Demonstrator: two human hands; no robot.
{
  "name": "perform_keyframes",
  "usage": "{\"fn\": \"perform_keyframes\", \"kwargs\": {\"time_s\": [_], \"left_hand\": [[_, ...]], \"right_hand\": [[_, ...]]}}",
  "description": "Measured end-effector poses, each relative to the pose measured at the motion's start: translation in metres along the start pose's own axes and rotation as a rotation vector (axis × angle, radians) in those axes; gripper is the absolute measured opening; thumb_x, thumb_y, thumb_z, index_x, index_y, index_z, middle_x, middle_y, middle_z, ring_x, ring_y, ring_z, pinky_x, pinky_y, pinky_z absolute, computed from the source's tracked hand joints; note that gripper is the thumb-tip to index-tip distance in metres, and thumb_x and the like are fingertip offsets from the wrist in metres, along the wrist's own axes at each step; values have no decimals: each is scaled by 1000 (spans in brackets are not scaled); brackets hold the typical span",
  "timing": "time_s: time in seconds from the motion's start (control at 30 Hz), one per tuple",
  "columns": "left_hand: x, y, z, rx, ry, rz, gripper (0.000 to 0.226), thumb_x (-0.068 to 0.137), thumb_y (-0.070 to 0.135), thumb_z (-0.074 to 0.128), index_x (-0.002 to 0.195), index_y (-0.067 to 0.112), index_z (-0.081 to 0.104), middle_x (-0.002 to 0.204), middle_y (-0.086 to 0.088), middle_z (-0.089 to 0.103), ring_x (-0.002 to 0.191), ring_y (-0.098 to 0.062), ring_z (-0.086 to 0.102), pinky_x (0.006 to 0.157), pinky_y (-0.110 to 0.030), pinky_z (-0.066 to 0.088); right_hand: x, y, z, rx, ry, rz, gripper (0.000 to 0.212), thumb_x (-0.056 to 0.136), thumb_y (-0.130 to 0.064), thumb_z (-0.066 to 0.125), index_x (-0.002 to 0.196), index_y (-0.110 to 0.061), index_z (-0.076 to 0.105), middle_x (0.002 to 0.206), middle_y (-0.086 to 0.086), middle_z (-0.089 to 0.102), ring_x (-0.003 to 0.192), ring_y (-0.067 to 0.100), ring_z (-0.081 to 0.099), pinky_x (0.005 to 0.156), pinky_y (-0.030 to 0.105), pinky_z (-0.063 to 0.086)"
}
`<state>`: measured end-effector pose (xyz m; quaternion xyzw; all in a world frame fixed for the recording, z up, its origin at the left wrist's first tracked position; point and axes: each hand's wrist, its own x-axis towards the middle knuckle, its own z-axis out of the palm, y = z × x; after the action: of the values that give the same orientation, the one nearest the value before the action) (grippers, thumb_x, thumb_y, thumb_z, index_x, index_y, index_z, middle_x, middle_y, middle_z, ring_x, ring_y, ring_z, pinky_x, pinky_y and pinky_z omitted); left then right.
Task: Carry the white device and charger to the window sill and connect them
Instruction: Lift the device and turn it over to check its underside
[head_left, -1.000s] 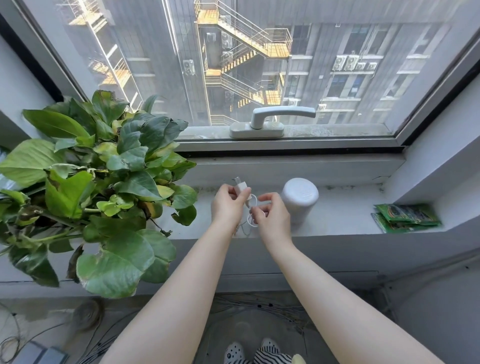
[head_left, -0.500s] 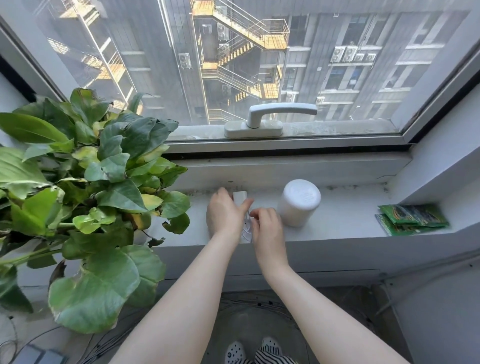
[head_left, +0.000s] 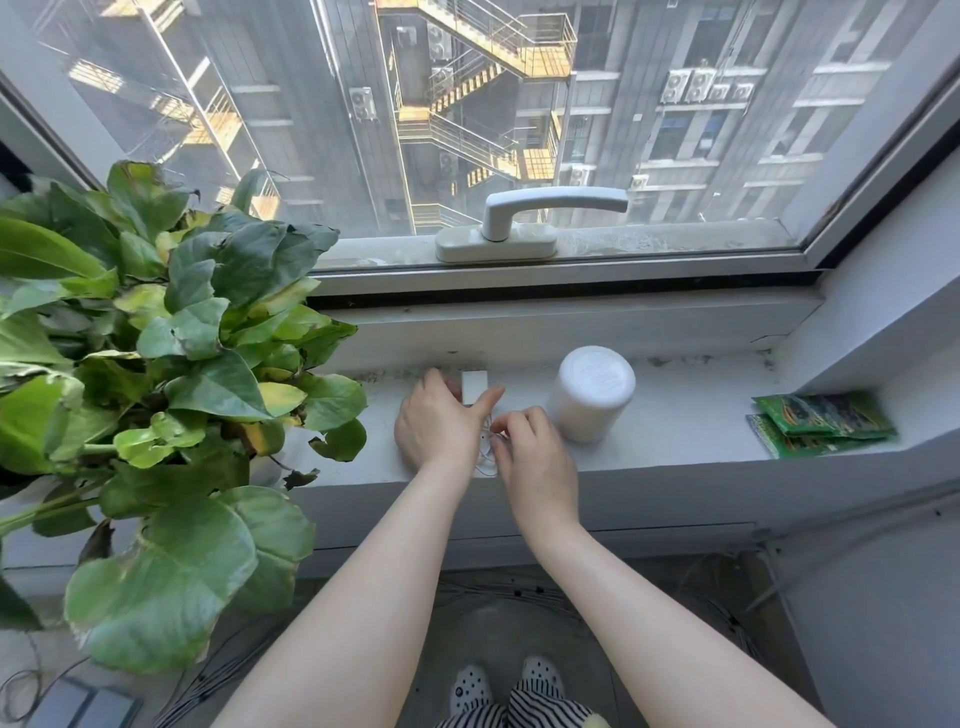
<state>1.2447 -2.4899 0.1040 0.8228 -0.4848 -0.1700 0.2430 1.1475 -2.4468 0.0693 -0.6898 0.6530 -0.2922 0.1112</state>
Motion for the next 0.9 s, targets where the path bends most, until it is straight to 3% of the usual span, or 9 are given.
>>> {"fn": "perform_keyframes", "kwargs": {"time_s": [0.13,0.23,0.33,0.47,0.57,0.67,0.77,0.9], "left_hand": [[-1,0,-4,-70,12,-39,58,69,71,59,93,18,56,97,2,64,94,-25,60,76,-36,44],[-6,7,-13,-191,14,-59,54,76,70,52,95,20,54,100,4,58,95,-21,57,81,-37,45],[-13,25,-22,-463,-18,30,42,82,59,56,95,19,55,101,2,60,93,-16,57,82,-32,46],[-22,51,-31,-772,-309,147,29,85,41,64,101,18,60,102,4,65,88,-5,57,76,-8,43],[-24,55,-26,-761,-563,209,32,86,36,65,114,21,61,115,10,64,107,-1,58,88,-9,41],[-23,51,-14,-793,-663,195,41,85,32,67,124,22,58,131,7,60,125,-8,52,101,-18,39],[-24,43,-4,-840,-730,194,55,78,30,74,129,23,56,133,7,61,128,-5,52,108,-26,39],[-27,38,3,-889,-760,207,65,76,11,76,136,17,51,135,2,60,127,-7,54,102,-21,44]], "right_hand": [[-3,-9,-21,161,-39,19,13,89,-21,58,97,-13,64,97,3,61,83,24,60,63,39,49],[5,-20,-58,326,53,-20,13,91,-26,57,99,-17,63,96,-7,58,75,4,48,68,20,44],[22,-19,-104,415,196,-51,11,89,-25,62,97,-18,64,93,-7,57,72,7,49,69,12,37],[46,17,-137,527,248,72,18,87,-30,65,102,-23,61,99,-4,58,81,14,55,72,15,40],[57,53,-138,645,35,210,33,84,-41,65,112,-26,60,112,-3,64,103,15,61,88,26,47],[61,77,-131,748,-246,252,45,79,-46,67,120,-31,58,125,-5,62,119,7,57,107,38,44],[60,87,-123,784,-387,228,55,71,-49,74,122,-38,57,133,-10,60,126,5,53,110,40,41],[62,92,-120,849,-479,197,68,65,-35,81,128,-36,55,134,-8,61,128,10,53,107,36,43]]}}
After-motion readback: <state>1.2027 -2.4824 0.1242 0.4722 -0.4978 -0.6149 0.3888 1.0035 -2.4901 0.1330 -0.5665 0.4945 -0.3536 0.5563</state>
